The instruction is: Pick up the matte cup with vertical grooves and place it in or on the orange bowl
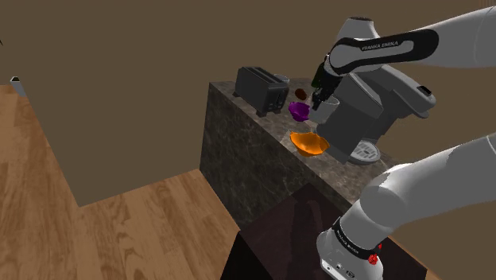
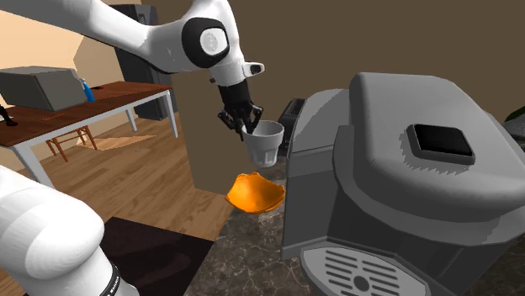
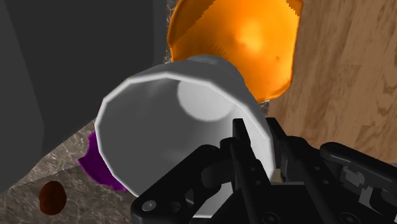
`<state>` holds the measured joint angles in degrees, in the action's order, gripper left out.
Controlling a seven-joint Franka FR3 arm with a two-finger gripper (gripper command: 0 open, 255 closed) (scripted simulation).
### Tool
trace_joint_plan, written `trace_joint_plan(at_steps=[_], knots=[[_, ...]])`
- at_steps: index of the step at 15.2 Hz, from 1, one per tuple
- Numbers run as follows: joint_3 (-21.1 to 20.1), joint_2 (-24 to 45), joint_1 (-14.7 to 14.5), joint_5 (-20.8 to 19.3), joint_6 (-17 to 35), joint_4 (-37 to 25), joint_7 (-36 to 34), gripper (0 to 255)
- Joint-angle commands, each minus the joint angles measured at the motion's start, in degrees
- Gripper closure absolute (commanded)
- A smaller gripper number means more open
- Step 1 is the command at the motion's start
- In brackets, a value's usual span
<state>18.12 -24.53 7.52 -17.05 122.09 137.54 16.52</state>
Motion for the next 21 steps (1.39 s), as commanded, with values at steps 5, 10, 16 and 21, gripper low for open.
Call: trace_joint_plan(at_steps=[5, 10, 16, 21], knots=[[-0.74, -4.4, 0.9, -1.62, 1.92, 6.53, -1.64, 255], [-0.14, -2.81, 1.12, -2.31, 6.21, 9.25, -2.25, 255], [0.59, -0.3, 1.39, -3.15, 11.56, 12.14, -3.0, 255], [1.01, 1.46, 1.53, -3.65, 14.76, 13.6, -3.46, 255]])
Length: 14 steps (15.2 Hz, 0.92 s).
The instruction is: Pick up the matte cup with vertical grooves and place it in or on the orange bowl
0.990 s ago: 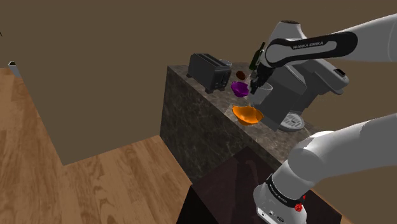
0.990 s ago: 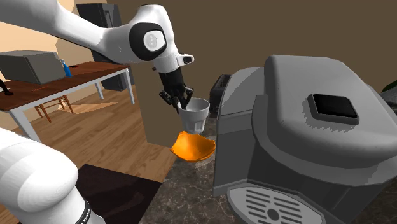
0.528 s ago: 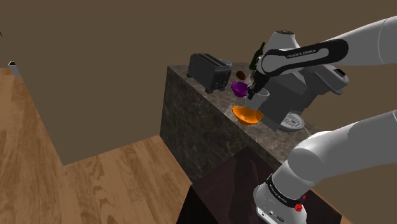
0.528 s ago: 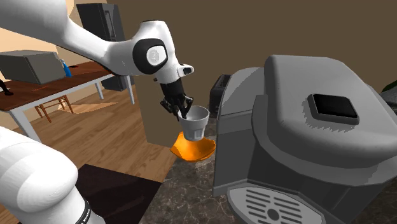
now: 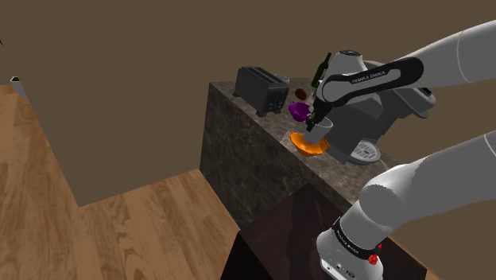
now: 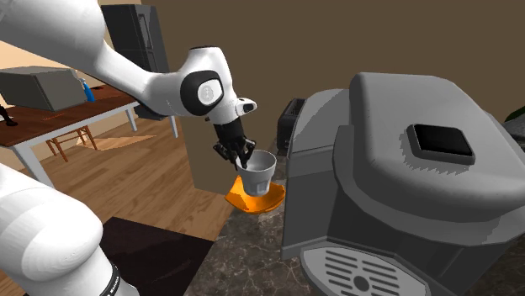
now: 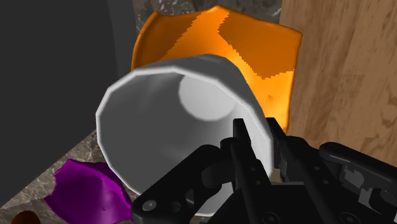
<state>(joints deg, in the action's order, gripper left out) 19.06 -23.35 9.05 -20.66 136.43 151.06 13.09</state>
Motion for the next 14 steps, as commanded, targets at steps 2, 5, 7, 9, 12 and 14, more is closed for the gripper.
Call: trace_joint_plan(at_steps=[2, 5, 7, 9, 12, 14], knots=[[0.07, 0.29, 0.0, -0.04, 0.42, 0.07, -0.03, 255], [0.07, 0.29, 0.0, -0.04, 0.42, 0.07, -0.03, 255], [0.07, 0.29, 0.0, -0.04, 0.42, 0.07, -0.03, 0], [0.07, 0.28, 0.01, -0.04, 0.42, 0.07, -0.02, 0], [0.07, 0.29, 0.01, -0.04, 0.42, 0.07, -0.02, 0], [-0.92, -2.95, -0.23, 0.54, -4.32, -1.37, 0.1, 0]])
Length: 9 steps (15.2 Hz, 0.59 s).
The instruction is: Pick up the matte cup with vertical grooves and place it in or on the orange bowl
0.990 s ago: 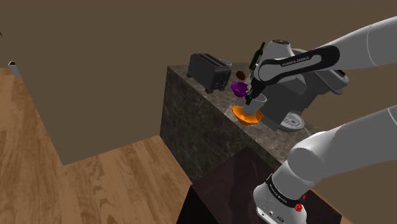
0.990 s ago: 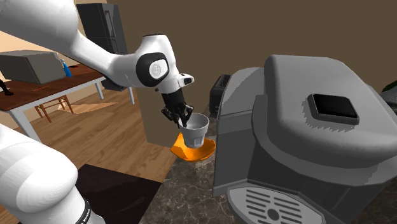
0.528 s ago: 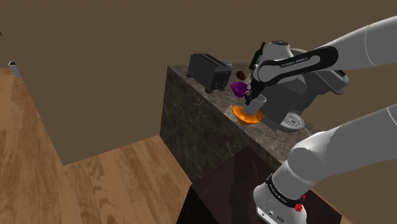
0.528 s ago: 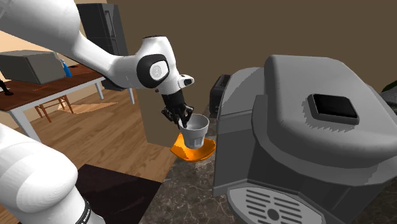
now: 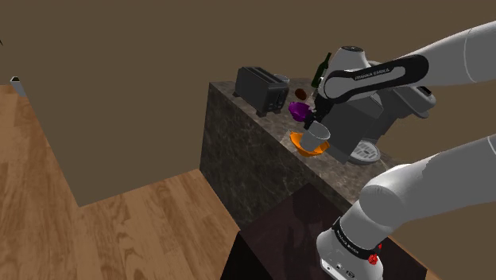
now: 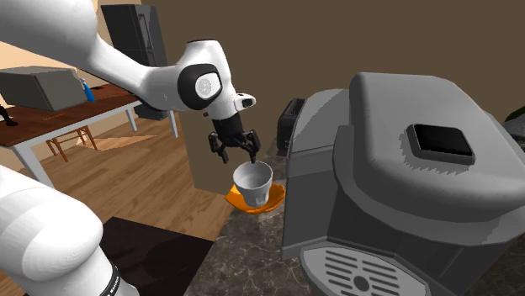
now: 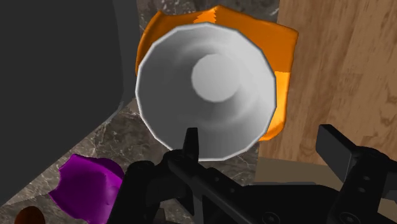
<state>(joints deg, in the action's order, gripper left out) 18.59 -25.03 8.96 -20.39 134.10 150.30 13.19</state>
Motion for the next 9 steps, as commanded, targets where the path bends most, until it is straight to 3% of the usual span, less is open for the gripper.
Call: trace_joint_plan(at_steps=[1, 2, 9], knots=[[-0.95, -2.71, -0.26, 0.59, -4.31, -1.45, 0.07, 0], [-1.35, -3.76, -0.36, 0.86, -6.11, -2.18, 0.13, 0], [-1.36, -3.76, -0.35, 0.86, -6.11, -2.18, 0.13, 0]])
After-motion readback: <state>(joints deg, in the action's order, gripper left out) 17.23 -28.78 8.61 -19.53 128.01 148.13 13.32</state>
